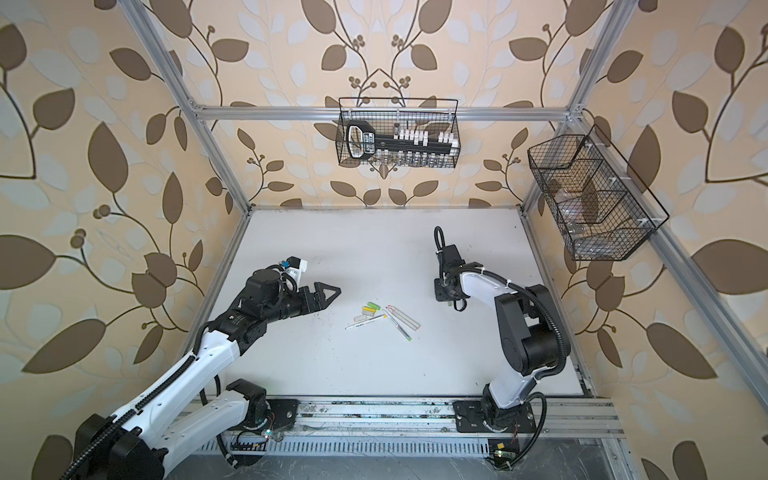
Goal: Insert the pens into the pen caps
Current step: 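Lower the green-capped marker beside the red-capped marker and open the right gripper, then move the right gripper back over the marker pile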
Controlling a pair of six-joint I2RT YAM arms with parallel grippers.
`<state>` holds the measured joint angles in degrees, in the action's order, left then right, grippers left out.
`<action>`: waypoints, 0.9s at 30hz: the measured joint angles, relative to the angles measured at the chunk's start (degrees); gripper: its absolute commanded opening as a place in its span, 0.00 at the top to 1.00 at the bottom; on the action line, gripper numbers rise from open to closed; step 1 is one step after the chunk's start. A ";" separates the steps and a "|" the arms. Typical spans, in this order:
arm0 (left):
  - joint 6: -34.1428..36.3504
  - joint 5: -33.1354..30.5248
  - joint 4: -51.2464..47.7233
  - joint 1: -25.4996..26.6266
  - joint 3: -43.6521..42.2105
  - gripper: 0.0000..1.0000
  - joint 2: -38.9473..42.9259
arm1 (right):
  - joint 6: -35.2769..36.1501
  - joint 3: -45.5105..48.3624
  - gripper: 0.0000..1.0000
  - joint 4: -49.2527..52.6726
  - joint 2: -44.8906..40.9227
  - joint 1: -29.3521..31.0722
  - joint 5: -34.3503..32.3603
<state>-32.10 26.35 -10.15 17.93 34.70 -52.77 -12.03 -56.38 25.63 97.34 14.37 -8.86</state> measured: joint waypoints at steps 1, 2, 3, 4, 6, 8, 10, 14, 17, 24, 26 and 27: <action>0.13 0.02 0.00 0.00 0.00 0.01 0.00 | 0.52 -0.15 0.93 0.09 0.09 -0.20 -0.33; 0.24 0.02 0.00 0.00 0.00 0.01 0.00 | 1.05 -0.31 0.91 0.20 0.11 -0.33 -0.68; 0.26 0.02 0.00 0.00 0.00 0.01 0.00 | 1.44 -0.37 0.87 0.28 0.11 -0.52 -1.05; 0.28 0.02 0.00 0.00 0.00 0.01 0.00 | 1.84 -0.44 0.85 0.33 0.13 -0.68 -1.29; 0.35 0.02 0.00 0.00 0.00 0.01 -0.02 | 2.54 -0.48 0.80 0.46 0.15 -0.79 -1.68; 0.44 0.04 0.00 0.00 0.00 0.01 -0.09 | 2.93 -0.70 0.76 0.81 0.31 -0.90 -2.32; 0.48 0.02 -0.02 0.00 0.00 0.01 -0.24 | 3.23 -1.25 0.71 1.29 0.72 -0.81 -3.43; 0.48 0.02 -0.02 0.00 0.00 0.01 -0.42 | 3.39 -2.16 0.63 2.05 0.98 0.85 -6.03; 0.48 -0.02 -0.04 0.00 0.00 0.01 -1.01 | 3.58 -2.47 0.57 2.21 0.61 3.67 -6.21; 0.48 -1.88 -1.09 0.00 0.00 0.01 -1.36 | 5.73 0.79 0.52 0.13 -8.33 10.23 3.48; 0.48 -2.36 -1.38 0.00 0.00 0.01 -1.40 | 6.38 2.71 0.52 -1.07 -11.06 12.57 6.14; 0.48 -2.49 -1.46 0.00 0.00 0.01 -1.51 | 6.60 3.56 0.52 -1.60 -11.87 13.88 7.23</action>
<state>-31.62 23.86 -11.62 17.93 34.70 -54.28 -5.43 -52.82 24.03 85.47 28.25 -1.63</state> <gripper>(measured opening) 0.988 0.483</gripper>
